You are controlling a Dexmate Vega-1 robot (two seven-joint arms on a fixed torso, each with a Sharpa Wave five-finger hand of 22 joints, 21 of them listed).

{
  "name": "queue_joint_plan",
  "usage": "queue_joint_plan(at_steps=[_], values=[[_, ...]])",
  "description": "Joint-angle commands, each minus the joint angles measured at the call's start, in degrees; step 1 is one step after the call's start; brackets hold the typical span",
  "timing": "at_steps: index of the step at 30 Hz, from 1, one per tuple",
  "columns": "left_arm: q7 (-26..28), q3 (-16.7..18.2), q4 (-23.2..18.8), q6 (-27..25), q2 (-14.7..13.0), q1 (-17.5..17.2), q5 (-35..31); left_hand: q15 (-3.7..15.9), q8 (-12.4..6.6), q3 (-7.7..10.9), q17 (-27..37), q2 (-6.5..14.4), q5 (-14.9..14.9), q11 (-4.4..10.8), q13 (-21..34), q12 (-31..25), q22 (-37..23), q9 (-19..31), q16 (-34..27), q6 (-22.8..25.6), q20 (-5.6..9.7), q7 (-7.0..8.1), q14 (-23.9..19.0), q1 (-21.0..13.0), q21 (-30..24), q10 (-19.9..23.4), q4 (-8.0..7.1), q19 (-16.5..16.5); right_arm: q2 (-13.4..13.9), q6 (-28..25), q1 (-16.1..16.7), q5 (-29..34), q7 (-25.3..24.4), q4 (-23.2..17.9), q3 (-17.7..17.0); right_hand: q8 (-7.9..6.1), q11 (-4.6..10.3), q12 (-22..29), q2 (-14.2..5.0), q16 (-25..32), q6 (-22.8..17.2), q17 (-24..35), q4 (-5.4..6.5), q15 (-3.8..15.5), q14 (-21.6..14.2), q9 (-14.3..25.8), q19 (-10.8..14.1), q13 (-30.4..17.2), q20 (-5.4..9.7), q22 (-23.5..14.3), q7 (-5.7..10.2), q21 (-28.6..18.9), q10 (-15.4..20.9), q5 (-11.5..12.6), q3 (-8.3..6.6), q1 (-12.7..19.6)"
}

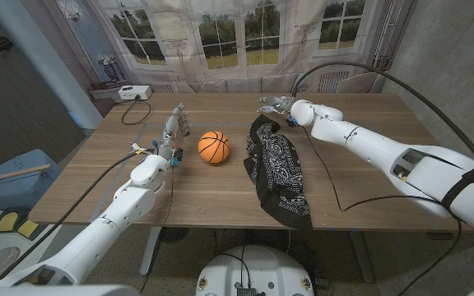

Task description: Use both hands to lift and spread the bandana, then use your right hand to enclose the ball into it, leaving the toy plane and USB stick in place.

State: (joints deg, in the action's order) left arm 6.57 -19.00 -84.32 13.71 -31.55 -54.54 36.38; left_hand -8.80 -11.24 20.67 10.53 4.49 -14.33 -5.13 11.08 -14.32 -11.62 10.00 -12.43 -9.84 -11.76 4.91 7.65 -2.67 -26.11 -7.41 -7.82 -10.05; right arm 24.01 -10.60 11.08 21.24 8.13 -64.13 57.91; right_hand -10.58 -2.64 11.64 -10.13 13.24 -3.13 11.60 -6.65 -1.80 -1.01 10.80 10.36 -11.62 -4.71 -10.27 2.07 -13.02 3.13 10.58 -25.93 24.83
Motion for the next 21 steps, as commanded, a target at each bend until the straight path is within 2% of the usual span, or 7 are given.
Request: queue_joint_plan(at_steps=[1, 6, 21], values=[[-0.36, -0.06, 1.25, 0.35, 0.35, 0.7, 0.07, -0.07, 0.22, -0.25, 0.27, -0.18, 0.05, 0.0, 0.1, 0.23, -0.07, 0.22, 0.14, 0.01, -0.47, 0.31, -0.26, 0.12, 0.08, 0.13, 0.14, -1.96, -3.18, -3.75, -4.25, 6.99, 2.85, 4.0, 5.56, 0.22, -0.11, -0.19, 0.02, 0.05, 1.21, 0.1, -0.33, 0.2, -0.25, 0.23, 0.48, -0.08, -0.01, -0.25, -0.04, -0.2, -0.73, -0.13, -0.64, 1.04], [-0.6, -0.17, 1.83, 0.39, 0.54, 1.16, 0.1, -0.15, 0.24, -0.3, 0.28, -0.2, 0.05, -0.02, 0.11, 0.32, -0.07, 0.22, 0.24, 0.03, -0.47, 0.27, -0.16, 0.15, 0.12, 0.06, 0.13, -1.96, -4.82, -4.52, -5.8, 8.15, 4.58, 6.61, 7.24, 0.35, 0.45, -0.53, 0.21, 0.3, 2.48, 0.14, -0.69, 0.83, -1.05, 0.25, 0.85, -0.11, -0.15, -0.24, -0.07, -0.23, -1.89, -0.2, -0.79, 1.76], [-0.77, -0.59, 3.07, 0.06, 1.08, 2.36, 0.02, -0.14, 0.33, -0.42, 0.3, -0.21, 0.03, -0.14, 0.13, 0.5, -0.08, 0.22, 0.35, -0.07, -0.47, 0.31, -0.22, 0.2, 0.24, -0.06, 0.1, -1.98, -8.17, -4.7, -8.89, 8.92, 7.86, 13.48, 10.67, -0.15, 0.23, 0.08, 0.48, 1.06, 2.47, 0.33, -0.81, 1.4, -2.97, 0.29, 2.46, -0.18, 0.15, -0.24, -0.36, -0.66, -0.75, -0.33, -0.62, 2.29]])
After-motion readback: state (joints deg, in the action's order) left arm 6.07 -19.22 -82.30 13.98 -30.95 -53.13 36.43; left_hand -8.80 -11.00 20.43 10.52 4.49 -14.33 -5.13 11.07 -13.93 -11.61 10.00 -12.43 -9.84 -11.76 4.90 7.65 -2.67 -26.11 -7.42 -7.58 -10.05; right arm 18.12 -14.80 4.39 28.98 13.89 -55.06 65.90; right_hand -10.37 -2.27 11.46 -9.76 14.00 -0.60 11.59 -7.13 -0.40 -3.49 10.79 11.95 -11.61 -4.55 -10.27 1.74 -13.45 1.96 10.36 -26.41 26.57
